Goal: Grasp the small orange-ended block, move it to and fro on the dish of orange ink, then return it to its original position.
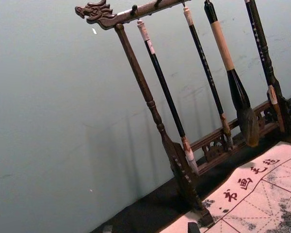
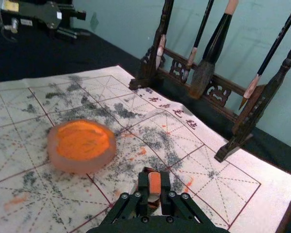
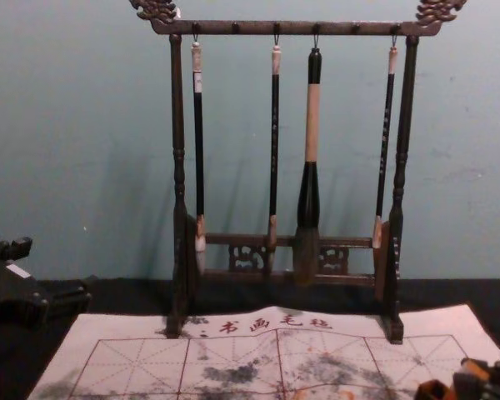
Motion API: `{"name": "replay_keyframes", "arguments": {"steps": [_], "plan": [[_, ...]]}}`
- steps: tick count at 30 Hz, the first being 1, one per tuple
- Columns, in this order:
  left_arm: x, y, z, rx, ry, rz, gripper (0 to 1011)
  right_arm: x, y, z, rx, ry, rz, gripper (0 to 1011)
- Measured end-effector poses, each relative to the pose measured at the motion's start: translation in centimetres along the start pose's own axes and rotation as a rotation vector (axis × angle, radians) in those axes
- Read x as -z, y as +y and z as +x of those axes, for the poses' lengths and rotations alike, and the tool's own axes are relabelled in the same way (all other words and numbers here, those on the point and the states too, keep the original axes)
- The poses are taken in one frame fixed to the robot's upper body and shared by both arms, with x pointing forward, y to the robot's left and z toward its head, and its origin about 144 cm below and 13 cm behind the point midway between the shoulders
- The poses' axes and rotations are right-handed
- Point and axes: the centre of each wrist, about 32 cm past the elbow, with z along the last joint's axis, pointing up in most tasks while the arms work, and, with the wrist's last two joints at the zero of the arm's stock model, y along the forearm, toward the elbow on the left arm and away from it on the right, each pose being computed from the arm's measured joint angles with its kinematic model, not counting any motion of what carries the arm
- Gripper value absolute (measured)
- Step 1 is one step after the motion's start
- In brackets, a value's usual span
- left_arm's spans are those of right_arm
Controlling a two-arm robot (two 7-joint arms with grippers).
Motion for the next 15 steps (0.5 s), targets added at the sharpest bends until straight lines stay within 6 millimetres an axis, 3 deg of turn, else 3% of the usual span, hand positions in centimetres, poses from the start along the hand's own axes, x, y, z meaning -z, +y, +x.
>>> {"name": "replay_keyframes", "arguments": {"steps": [15], "plan": [[0.0,0.0,0.0,0.000,0.000,0.000,1001,-1.9,-1.0,0.2,0.004,0.013,0.045,111]]}}
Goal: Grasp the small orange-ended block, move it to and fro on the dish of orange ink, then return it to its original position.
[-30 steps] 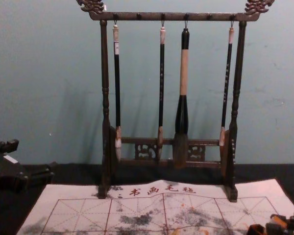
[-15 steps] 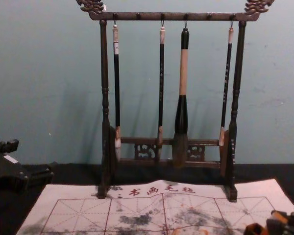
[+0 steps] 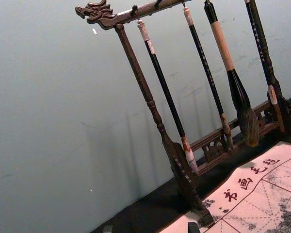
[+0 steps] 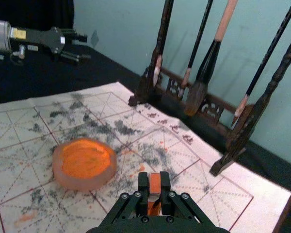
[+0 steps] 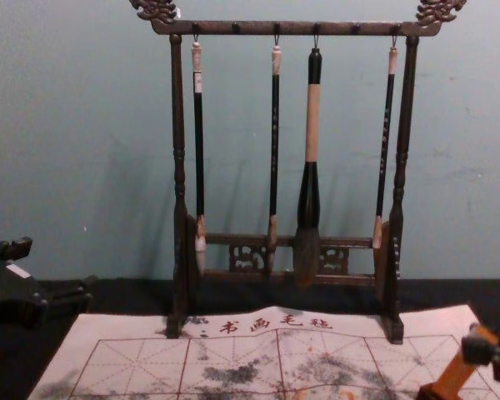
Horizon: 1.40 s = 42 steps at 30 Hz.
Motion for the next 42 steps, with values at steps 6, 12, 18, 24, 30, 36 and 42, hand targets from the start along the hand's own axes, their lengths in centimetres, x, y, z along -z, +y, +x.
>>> {"name": "replay_keyframes", "arguments": {"steps": [6,12,18,24,30,36,42], "plan": [[0.0,0.0,0.0,0.000,0.000,0.000,1001,-1.2,-0.1,0.4,0.010,-0.020,0.034,111],[0.0,0.0,0.0,0.000,0.000,0.000,1001,-2.2,0.7,0.7,0.009,-0.041,0.066,111],[0.0,0.0,0.0,0.000,0.000,0.000,1001,-2.7,2.4,0.4,-0.026,-0.083,0.065,111],[0.0,0.0,0.0,0.000,0.000,0.000,1001,-3.0,3.9,-0.2,-0.093,-0.117,0.057,111],[0.0,0.0,0.0,0.000,0.000,0.000,1001,-3.2,4.7,-1.0,-0.170,-0.159,0.019,111],[0.0,0.0,0.0,0.000,0.000,0.000,1001,-3.9,5.1,-1.5,-0.215,-0.175,-0.026,111],[0.0,0.0,0.0,0.000,0.000,0.000,1001,-4.9,5.7,-2.0,-0.264,-0.195,-0.065,111]]}}
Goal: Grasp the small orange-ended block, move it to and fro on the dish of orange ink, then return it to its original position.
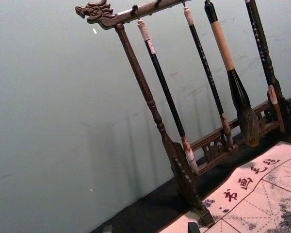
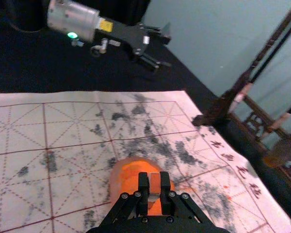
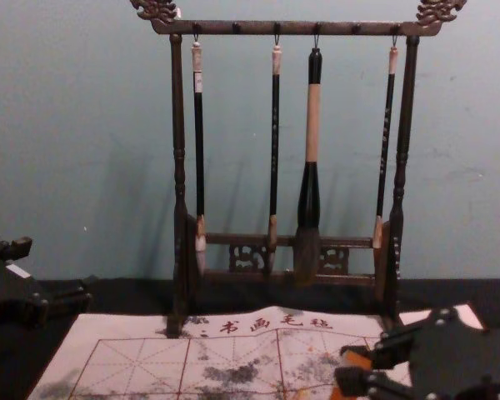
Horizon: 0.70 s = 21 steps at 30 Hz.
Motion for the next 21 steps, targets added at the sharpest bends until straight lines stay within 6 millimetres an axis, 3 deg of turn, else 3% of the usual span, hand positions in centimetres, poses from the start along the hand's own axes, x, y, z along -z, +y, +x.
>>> {"name": "replay_keyframes", "arguments": {"steps": [21], "plan": [[0.0,0.0,0.0,0.000,0.000,0.000,1001,-0.4,3.6,0.0,-0.057,-0.006,-0.043,111]]}}
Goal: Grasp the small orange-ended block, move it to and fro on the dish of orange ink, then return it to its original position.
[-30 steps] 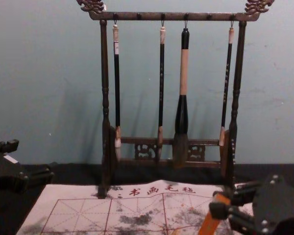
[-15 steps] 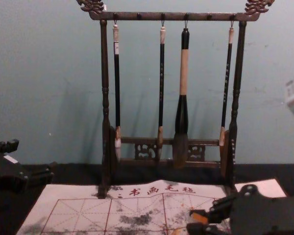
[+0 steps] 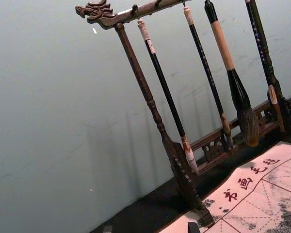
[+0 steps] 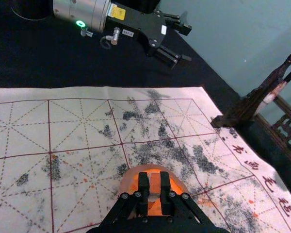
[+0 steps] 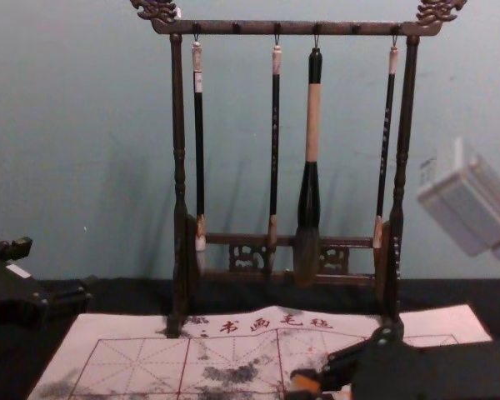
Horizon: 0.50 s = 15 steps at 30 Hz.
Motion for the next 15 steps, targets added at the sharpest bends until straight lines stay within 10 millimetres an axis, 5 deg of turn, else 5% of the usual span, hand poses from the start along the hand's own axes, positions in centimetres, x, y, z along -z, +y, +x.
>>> {"name": "replay_keyframes", "arguments": {"steps": [15], "plan": [[0.0,0.0,0.0,0.000,0.000,0.000,1001,-0.2,1.6,0.4,-0.007,-0.012,-0.027,111]]}}
